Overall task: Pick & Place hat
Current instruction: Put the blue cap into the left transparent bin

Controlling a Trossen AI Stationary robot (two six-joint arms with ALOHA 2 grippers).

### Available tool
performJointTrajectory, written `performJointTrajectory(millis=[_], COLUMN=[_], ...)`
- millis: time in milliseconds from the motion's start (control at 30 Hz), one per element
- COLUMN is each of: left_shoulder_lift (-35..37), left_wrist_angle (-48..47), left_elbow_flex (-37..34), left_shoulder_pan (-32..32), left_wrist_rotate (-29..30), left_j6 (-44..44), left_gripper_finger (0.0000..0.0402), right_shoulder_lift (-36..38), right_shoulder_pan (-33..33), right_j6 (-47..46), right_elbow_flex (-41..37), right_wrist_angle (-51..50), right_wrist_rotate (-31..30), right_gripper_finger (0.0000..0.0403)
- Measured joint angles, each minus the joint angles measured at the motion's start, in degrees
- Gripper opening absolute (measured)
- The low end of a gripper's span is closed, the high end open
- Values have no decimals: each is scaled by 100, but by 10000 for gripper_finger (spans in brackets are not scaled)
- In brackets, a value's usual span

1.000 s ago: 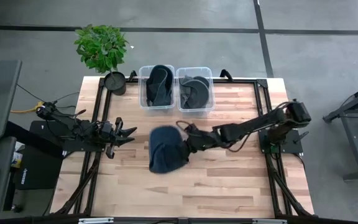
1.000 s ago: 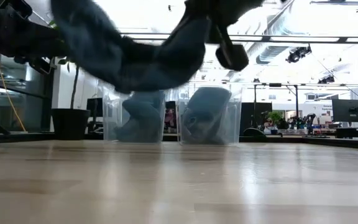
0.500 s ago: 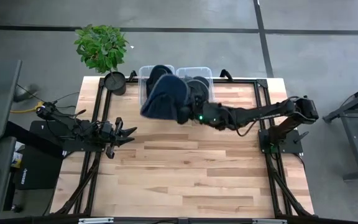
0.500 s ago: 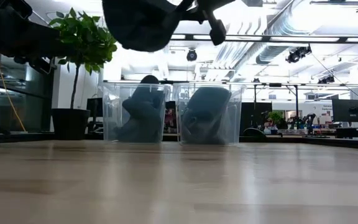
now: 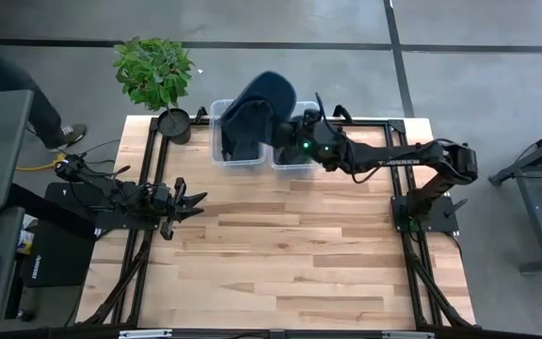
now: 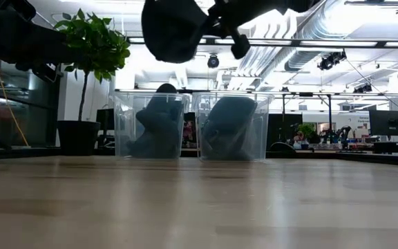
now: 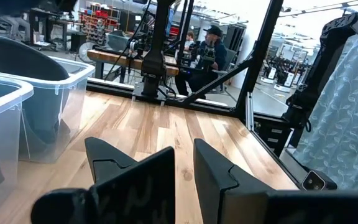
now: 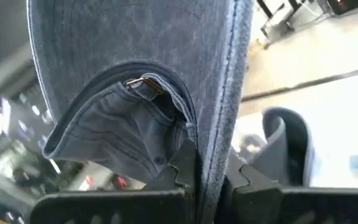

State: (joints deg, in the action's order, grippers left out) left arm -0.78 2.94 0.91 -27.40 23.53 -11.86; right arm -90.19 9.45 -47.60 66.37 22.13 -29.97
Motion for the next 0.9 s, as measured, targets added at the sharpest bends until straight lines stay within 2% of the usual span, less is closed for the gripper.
performJointTrajectory(millis=[167, 300, 433, 567, 700, 800, 900], left_shoulder_lift=[0, 0, 1, 0, 0, 1, 1], left_wrist_angle=[1, 0, 0, 0, 0, 0, 1], left_elbow_flex=[0, 0, 0, 0, 0, 0, 0], left_shoulder_pan=[0, 0, 0, 0, 0, 0, 0], left_wrist_rotate=[2, 1, 1, 2, 2, 2, 2], left_j6=[0, 0, 0, 0, 0, 0, 0], left_gripper_finger=[0, 0, 0, 0, 0, 0, 0], right_shoulder_lift=[-400, -1006, -1788, -2529, -3138, -3403, -3609], right_shoulder_pan=[84, 66, 66, 26, -83, -133, -120], right_j6=[-80, -303, -249, -254, -379, -530, -624], right_elbow_flex=[46, 579, 1652, 3070, 4318, 4997, 5384], right_wrist_angle=[982, 658, 214, -1089, -2913, -3803, -4153], right_wrist_rotate=[-218, -470, -636, -748, -1267, -1711, -1914], right_gripper_finger=[9, 9, 9, 9, 9, 9, 9])
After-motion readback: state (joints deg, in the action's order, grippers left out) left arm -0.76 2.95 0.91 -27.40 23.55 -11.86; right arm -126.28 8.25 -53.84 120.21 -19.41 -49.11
